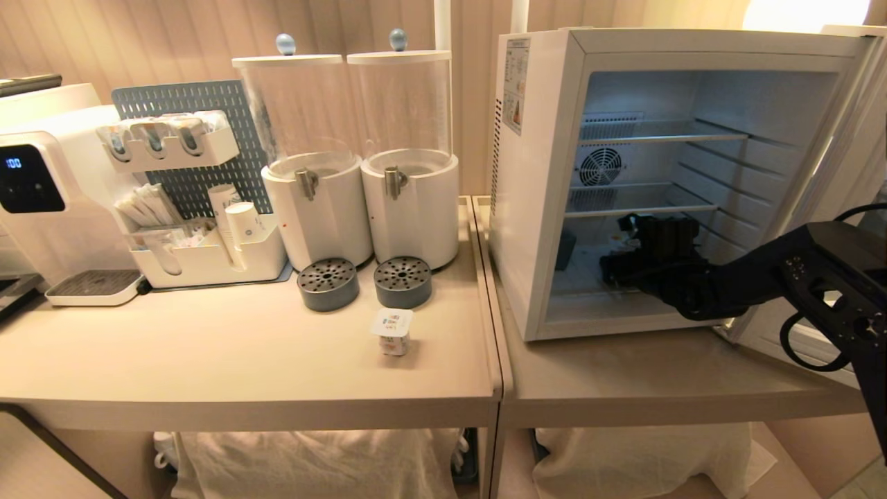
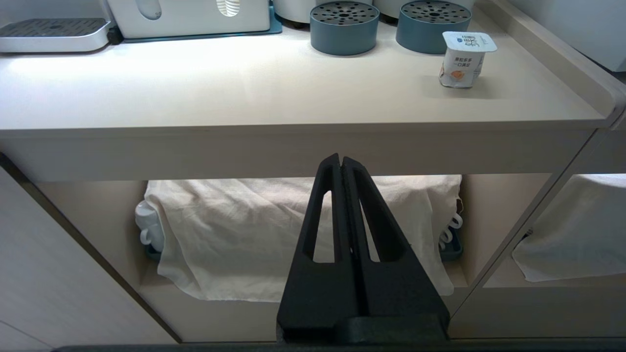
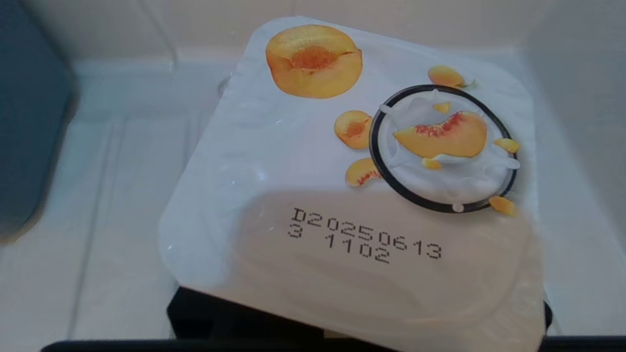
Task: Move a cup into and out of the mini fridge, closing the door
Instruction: Place the yoghurt on the freezer
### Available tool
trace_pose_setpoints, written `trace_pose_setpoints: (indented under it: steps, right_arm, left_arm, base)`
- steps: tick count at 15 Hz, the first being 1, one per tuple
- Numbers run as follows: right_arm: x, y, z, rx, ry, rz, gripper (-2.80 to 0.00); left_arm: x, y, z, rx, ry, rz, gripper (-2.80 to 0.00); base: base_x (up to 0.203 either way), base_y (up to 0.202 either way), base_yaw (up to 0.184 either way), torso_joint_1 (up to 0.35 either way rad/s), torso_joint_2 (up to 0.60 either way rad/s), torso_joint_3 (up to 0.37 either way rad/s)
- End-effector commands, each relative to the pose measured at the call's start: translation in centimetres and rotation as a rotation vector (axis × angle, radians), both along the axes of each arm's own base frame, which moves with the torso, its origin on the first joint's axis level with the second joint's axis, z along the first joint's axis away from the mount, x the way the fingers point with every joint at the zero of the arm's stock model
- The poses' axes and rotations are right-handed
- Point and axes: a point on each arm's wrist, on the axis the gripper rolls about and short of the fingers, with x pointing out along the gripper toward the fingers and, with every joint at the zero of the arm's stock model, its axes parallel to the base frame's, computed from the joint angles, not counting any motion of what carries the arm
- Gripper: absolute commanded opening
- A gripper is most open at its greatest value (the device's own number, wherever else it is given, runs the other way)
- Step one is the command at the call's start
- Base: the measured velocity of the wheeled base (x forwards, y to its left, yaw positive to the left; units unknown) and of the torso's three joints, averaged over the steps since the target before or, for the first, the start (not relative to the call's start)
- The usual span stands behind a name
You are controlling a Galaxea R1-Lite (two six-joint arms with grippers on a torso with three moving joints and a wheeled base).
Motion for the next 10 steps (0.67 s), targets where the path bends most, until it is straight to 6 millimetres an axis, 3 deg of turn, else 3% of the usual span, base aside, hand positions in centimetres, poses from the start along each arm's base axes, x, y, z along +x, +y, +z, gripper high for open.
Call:
trace_pose_setpoints:
  steps: [1, 7, 10]
  right_arm:
    - [-0.7, 0.0, 1.4, 0.008, -0.02, 0.002, -2.8]
    - [-6.1, 0.0, 6.3, 0.02, -0.031, 0.034, -2.8]
    - [-8.2, 0.3, 7.7, 0.019, -0.035, 0.054, -2.8]
  left_arm:
    - [0.0, 0.0, 0.0, 0.0, 0.0, -0.001, -2.8]
    - [0.0, 0.0, 0.0, 0.001, 0.0, 0.0, -2.8]
    - [0.0, 0.0, 0.0, 0.0, 0.0, -0.001, -2.8]
  base:
    - [0.0, 0.0, 0.0, 0.0, 0.0, 0.0]
    - [0.0, 0.0, 0.0, 0.0, 0.0, 0.0]
    - [0.0, 0.0, 0.0, 0.0, 0.0, 0.0]
